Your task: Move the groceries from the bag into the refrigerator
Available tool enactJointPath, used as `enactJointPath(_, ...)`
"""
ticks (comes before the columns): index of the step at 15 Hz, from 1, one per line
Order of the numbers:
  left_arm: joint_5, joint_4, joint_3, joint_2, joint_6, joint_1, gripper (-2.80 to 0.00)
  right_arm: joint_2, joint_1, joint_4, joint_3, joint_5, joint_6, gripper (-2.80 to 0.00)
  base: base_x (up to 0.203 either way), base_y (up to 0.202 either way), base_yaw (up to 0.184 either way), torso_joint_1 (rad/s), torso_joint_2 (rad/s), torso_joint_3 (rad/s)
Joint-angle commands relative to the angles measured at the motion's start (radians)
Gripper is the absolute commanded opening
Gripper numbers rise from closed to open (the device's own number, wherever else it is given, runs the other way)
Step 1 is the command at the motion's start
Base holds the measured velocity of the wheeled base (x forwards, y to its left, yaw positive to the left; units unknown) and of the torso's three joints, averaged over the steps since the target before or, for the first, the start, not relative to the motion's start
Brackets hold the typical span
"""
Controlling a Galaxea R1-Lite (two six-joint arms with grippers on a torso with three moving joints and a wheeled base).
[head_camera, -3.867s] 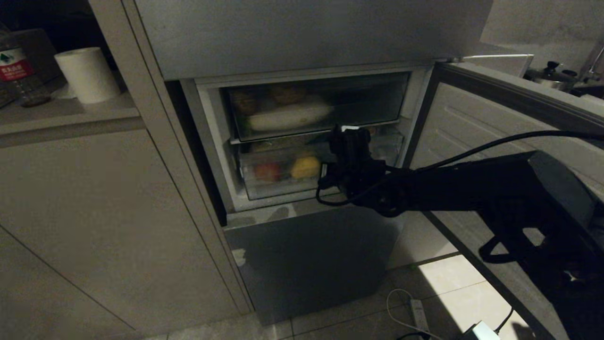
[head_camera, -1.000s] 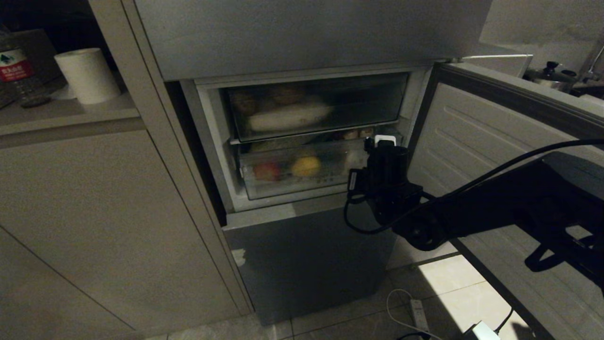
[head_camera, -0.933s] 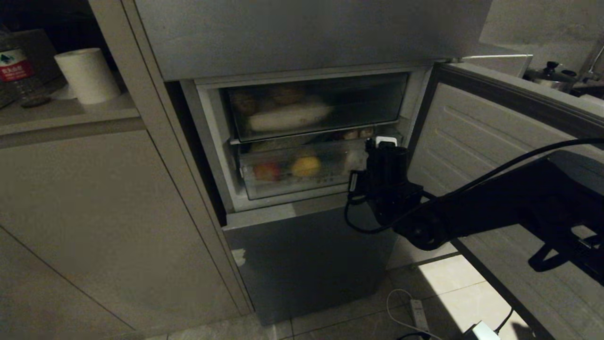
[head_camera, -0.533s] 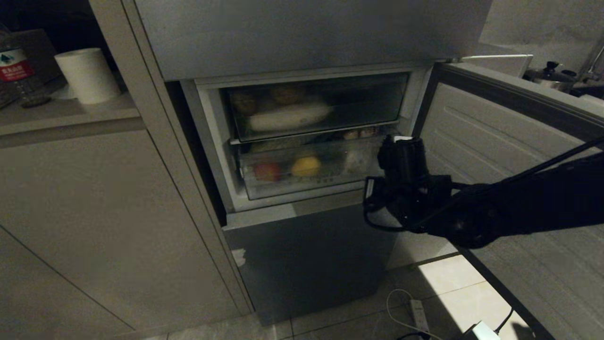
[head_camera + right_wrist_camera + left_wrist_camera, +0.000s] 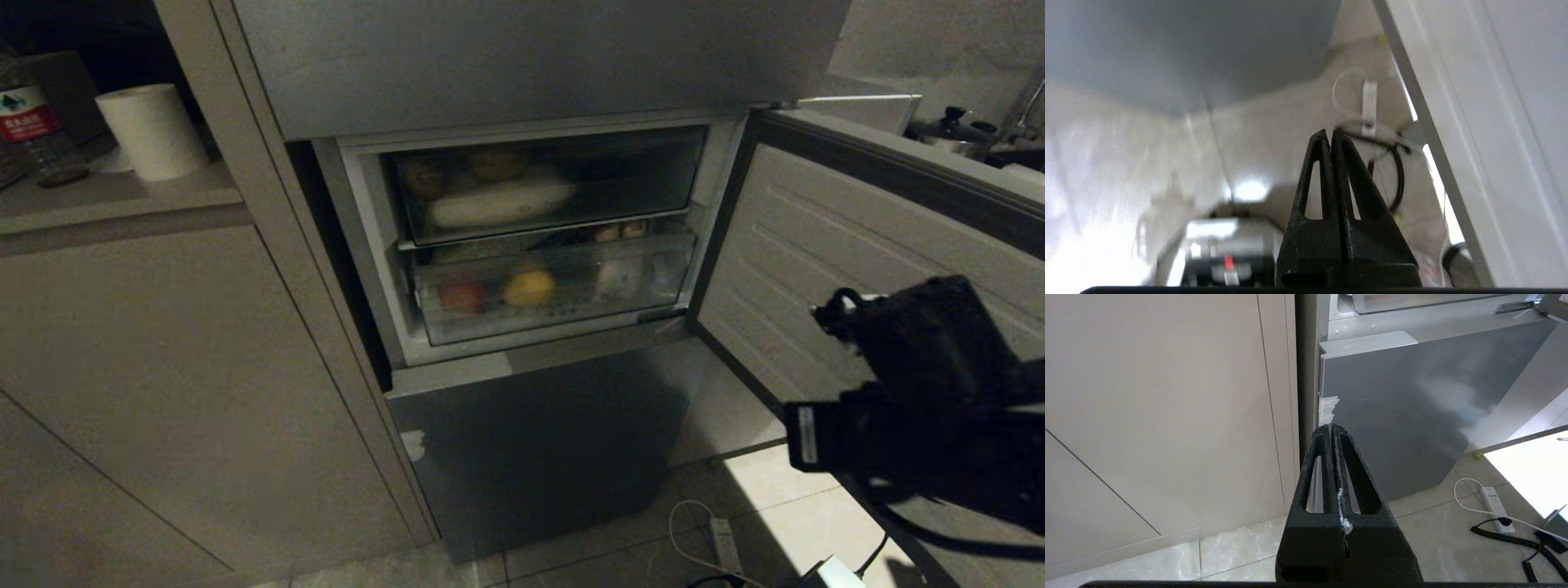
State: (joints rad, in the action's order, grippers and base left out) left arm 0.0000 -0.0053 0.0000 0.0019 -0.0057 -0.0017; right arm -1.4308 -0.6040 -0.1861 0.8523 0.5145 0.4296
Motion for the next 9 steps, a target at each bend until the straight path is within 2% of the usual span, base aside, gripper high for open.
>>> enactJointPath(1, 0.002, -0.001, 0.0, 0.0, 0.0, 0.0, -2.8, 0.204, 0.0, -0.018, -0.103, -0.047, -0.013, -2.8, 0.0, 0.0, 0.0, 0.0, 0.0, 0.0)
enactJointPath(4, 0.002, -0.001, 0.0, 0.0, 0.0, 0.0, -2.8, 0.452, 0.013, -0.087, -0.257, -0.185, -0.114, -2.8, 0.0, 0.0, 0.0, 0.0, 0.0, 0.0)
enactJointPath(6, 0.001, -0.001, 0.0, 0.0, 0.0, 0.0, -2.8, 0.587, 0.042, -0.12, -0.37, -0.237, -0.182, -2.8, 0.0, 0.0, 0.0, 0.0, 0.0, 0.0)
enactJointPath(9, 0.0, -0.001, 0.0, 0.0, 0.0, 0.0, -2.8, 0.803, 0.178, -0.134, -0.505, -0.38, -0.301, -2.8, 0.0, 0.0, 0.0, 0.0, 0.0, 0.0)
